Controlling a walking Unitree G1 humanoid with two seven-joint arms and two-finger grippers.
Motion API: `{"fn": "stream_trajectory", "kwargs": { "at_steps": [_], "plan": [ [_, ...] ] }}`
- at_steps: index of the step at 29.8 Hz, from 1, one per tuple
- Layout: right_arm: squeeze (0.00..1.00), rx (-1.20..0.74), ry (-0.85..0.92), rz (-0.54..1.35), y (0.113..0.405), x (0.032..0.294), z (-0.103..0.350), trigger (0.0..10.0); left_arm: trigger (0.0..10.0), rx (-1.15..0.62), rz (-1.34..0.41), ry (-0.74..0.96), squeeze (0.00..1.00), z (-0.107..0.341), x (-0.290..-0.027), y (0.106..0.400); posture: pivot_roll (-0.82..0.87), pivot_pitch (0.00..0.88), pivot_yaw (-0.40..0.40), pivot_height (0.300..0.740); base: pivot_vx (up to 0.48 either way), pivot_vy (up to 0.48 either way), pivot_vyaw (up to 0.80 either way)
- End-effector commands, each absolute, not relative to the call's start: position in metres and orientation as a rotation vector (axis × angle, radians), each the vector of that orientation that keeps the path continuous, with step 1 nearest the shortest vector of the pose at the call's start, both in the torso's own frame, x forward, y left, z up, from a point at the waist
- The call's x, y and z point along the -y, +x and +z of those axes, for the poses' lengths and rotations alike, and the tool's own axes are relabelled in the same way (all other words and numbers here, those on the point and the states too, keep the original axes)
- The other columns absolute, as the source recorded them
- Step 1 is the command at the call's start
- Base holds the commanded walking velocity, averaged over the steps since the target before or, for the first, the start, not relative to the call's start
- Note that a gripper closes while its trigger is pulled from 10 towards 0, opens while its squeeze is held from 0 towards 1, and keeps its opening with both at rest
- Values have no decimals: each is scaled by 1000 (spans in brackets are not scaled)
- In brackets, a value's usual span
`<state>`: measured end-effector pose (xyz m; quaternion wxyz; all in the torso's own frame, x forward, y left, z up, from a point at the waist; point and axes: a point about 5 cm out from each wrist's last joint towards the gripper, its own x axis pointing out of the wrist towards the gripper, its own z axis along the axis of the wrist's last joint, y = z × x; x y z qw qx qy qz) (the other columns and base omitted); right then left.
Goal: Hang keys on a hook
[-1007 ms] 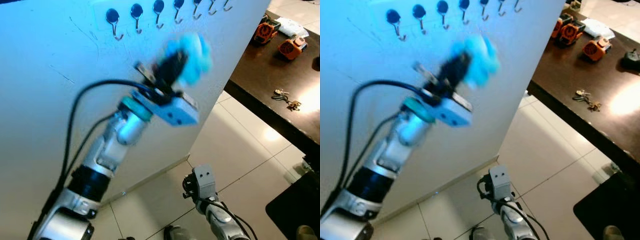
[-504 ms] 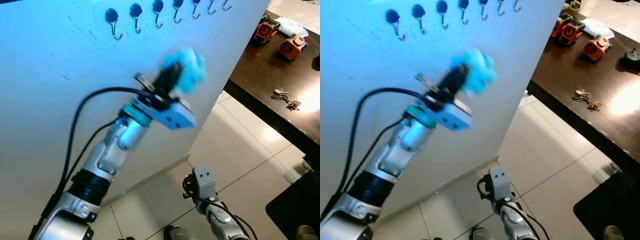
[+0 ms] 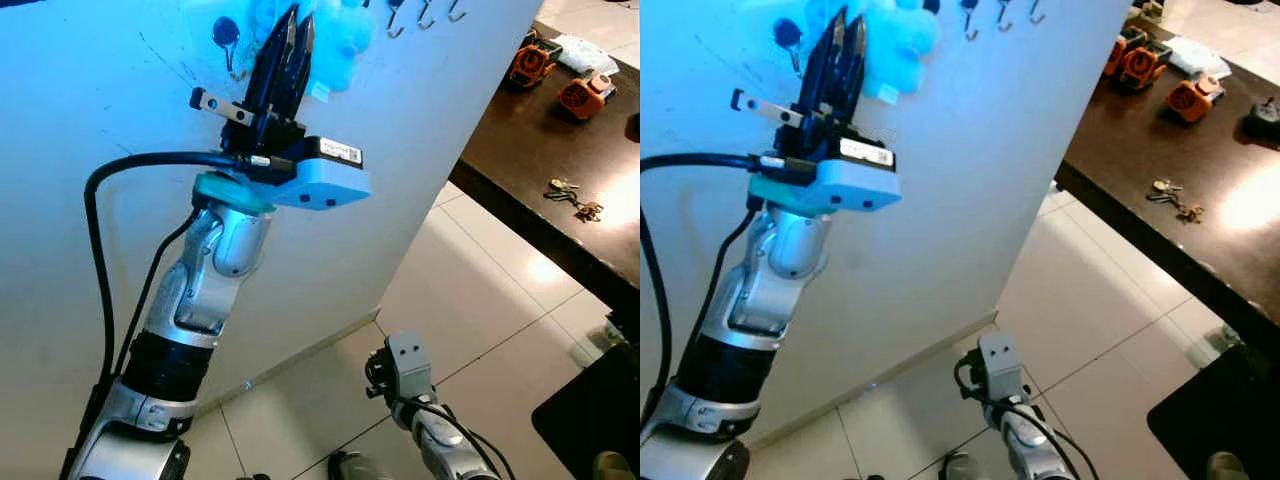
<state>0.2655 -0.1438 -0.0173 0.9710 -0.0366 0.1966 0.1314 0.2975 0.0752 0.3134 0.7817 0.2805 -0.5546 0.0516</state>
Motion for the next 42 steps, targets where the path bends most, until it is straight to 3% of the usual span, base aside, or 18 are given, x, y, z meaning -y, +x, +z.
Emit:
{"fn": "stream_trajectory", "kwargs": {
  "at_steps": [1, 5, 15, 25, 28, 29, 30, 36, 37, 42],
  "plan": [
    [0, -430, -70, 263, 259, 144, -24, 10000, 10000, 1197, 79, 611, 0, 314, -69, 301, -169, 126, 19, 740, 0, 0, 0],
    [0, -430, -69, 263, 259, 144, -24, 10000, 10000, 1109, -120, 643, 0, 298, -46, 313, -176, 129, 23, 740, 0, 0, 0],
    [0, -433, -67, 260, 256, 143, -26, 10000, 10000, 921, -476, 602, 0, 273, -17, 315, -177, 138, 22, 740, 0, 0, 0],
    [0, -436, -65, 263, 255, 142, -27, 10000, 10000, 892, -542, 631, 0, 263, -14, 313, -172, 142, 23, 740, 0, 0, 0],
    [0, -437, -66, 266, 255, 142, -27, 10000, 10000, 762, -456, 646, 0, 247, -26, 326, -168, 145, 18, 740, 0, 0, 0],
    [0, -437, -67, 268, 255, 142, -27, 10000, 10000, 710, -394, 629, 224, 243, -34, 332, -168, 147, 16, 740, 0, 0, 0],
    [0, -437, -68, 269, 255, 141, -27, 10000, 10000, 684, -342, 608, 1000, 242, -41, 337, -168, 147, 16, 740, 0, 0, 0],
    [0, -438, -69, 272, 254, 141, -27, 10000, 10000, 677, -262, 560, 1000, 247, -56, 339, -165, 148, 15, 740, 0, 0, 0],
    [0, -438, -69, 272, 254, 141, -27, 10000, 10000, 678, -262, 527, 0, 246, -61, 336, -165, 149, 18, 740, 0, 0, 0],
    [0, -441, -68, 270, 253, 141, -28, 10000, 10000, 665, -299, 471, 0, 237, -70, 328, -164, 149, 20, 740, 0, 0, 0]
  ]
}}
